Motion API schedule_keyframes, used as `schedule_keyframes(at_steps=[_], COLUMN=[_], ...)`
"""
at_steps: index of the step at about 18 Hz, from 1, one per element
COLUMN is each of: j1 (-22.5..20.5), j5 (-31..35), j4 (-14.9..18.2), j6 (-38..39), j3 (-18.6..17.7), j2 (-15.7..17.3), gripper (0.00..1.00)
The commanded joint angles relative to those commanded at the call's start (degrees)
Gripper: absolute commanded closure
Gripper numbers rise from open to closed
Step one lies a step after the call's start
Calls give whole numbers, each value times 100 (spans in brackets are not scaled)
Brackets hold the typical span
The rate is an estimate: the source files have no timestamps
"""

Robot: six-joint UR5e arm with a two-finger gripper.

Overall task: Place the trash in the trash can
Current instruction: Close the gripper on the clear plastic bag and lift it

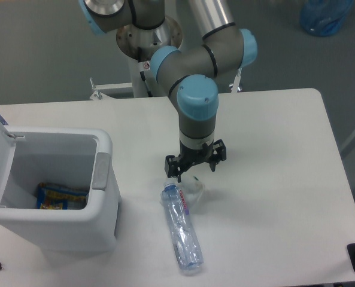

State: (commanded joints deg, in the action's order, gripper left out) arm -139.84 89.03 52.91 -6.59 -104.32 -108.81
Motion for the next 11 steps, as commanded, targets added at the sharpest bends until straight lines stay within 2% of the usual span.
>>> schedule_keyframes(at_steps=[9, 11], j1=[79, 88], j5=[88, 272], j4=[9, 9], j6=[0, 0], j3=[-44, -44], j2=[-246, -290], gripper=[0, 1])
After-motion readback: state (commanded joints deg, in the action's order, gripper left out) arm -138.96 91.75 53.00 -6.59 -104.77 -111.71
